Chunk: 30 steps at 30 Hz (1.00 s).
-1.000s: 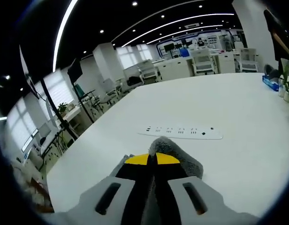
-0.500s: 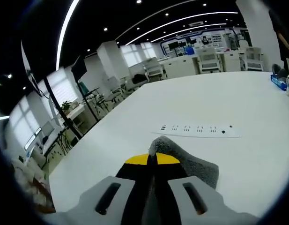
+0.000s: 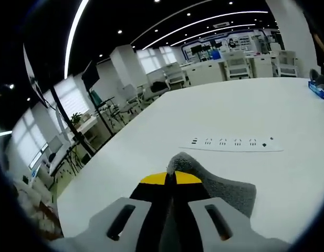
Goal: Fold the towel on the table until its edges align and the towel forms a compact rectangular stack.
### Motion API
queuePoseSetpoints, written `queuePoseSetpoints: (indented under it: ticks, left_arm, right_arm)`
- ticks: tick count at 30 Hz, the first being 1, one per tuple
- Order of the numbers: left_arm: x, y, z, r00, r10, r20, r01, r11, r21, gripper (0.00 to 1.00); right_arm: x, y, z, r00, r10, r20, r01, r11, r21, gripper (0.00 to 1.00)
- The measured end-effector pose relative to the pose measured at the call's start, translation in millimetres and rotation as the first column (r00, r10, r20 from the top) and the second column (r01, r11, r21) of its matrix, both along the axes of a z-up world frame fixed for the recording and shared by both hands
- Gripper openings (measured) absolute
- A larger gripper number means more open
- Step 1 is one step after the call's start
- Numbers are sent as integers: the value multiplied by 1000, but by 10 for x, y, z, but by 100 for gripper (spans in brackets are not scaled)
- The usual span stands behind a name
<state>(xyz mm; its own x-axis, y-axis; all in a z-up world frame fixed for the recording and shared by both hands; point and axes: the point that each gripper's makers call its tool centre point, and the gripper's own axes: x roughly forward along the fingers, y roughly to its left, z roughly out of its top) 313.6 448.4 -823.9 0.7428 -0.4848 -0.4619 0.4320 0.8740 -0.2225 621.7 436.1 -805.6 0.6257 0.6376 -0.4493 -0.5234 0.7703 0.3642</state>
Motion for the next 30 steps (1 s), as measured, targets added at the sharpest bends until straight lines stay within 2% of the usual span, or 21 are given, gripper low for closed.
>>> queuePoseSetpoints:
  ticks: [9, 14, 18, 19, 22, 24, 26, 30]
  left_arm:
    - [51, 246, -159, 999, 40, -24, -39, 999, 9, 3]
    - [76, 304, -245, 998, 48, -47, -48, 999, -3, 3]
    - [71, 337, -359, 996, 56, -76, -56, 998, -8, 3]
    - [74, 383, -453, 995, 60, -83, -61, 998, -10, 3]
    - [68, 417, -517, 992, 78, -103, -80, 997, -17, 3]
    - [79, 445, -562, 988, 96, -123, -102, 994, -38, 3]
    - [101, 457, -552, 980, 133, -145, -147, 985, -86, 3]
    - [118, 500, -583, 977, 144, -159, -161, 982, -95, 4]
  right_arm:
    - [36, 186, -233, 1000, -1, -13, 1, 1000, -27, 1]
    - [61, 288, -365, 1000, 9, -20, -10, 999, -44, 1]
    - [40, 348, -444, 999, 18, -27, -20, 998, -52, 1]
    - [36, 359, -461, 999, 22, -27, -23, 998, -54, 1]
    - [40, 381, -521, 999, 31, -28, -33, 997, -65, 1]
    - [47, 383, -540, 999, 31, -29, -33, 997, -65, 1]
    - [54, 419, -513, 999, 44, -10, -44, 998, -42, 2]
    - [29, 425, -521, 998, 58, -2, -58, 997, -57, 3]
